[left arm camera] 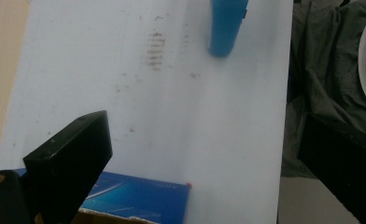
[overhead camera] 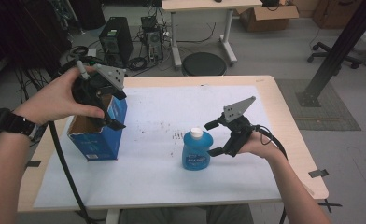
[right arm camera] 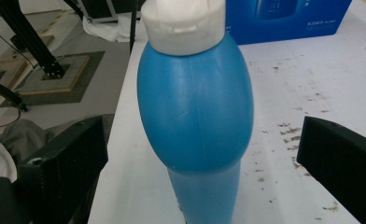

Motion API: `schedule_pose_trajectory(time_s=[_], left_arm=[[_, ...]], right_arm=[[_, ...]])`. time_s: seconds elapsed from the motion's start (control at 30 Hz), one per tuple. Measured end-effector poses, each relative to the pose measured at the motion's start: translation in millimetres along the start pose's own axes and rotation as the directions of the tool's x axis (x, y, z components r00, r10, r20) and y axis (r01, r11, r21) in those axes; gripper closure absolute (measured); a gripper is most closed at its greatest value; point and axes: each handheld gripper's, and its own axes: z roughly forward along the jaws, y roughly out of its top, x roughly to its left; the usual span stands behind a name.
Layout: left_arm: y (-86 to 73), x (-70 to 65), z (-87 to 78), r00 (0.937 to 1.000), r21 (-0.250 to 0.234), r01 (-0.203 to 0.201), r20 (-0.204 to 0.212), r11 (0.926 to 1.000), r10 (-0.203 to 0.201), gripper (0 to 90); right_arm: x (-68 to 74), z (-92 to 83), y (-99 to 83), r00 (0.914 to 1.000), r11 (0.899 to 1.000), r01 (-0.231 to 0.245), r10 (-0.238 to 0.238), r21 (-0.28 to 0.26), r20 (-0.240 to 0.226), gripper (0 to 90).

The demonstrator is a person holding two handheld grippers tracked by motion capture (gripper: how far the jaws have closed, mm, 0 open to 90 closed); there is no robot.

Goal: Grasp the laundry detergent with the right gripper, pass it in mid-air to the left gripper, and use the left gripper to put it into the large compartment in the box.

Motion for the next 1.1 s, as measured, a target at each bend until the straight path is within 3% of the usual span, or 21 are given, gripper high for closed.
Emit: schedule_pose_trajectory(time_s=[0.8,1.1], left_arm=[[0.7,-1.1,2.4,1.0000,0.000,-0.002,0.005,1.0000,0.002,4.2],[2.0,-0.4,4.0,0.9999,0.001,-0.006,0.009,1.0000,0.006,4.2]], right_arm=[[-2.4,41.2,-19.4,0.9992,0.999,-0.029,0.028,-0.027,-0.027,3.8],[-2.5,45.1,-25.7,0.9996,0.998,-0.023,0.022,-0.055,-0.018,11.8]])
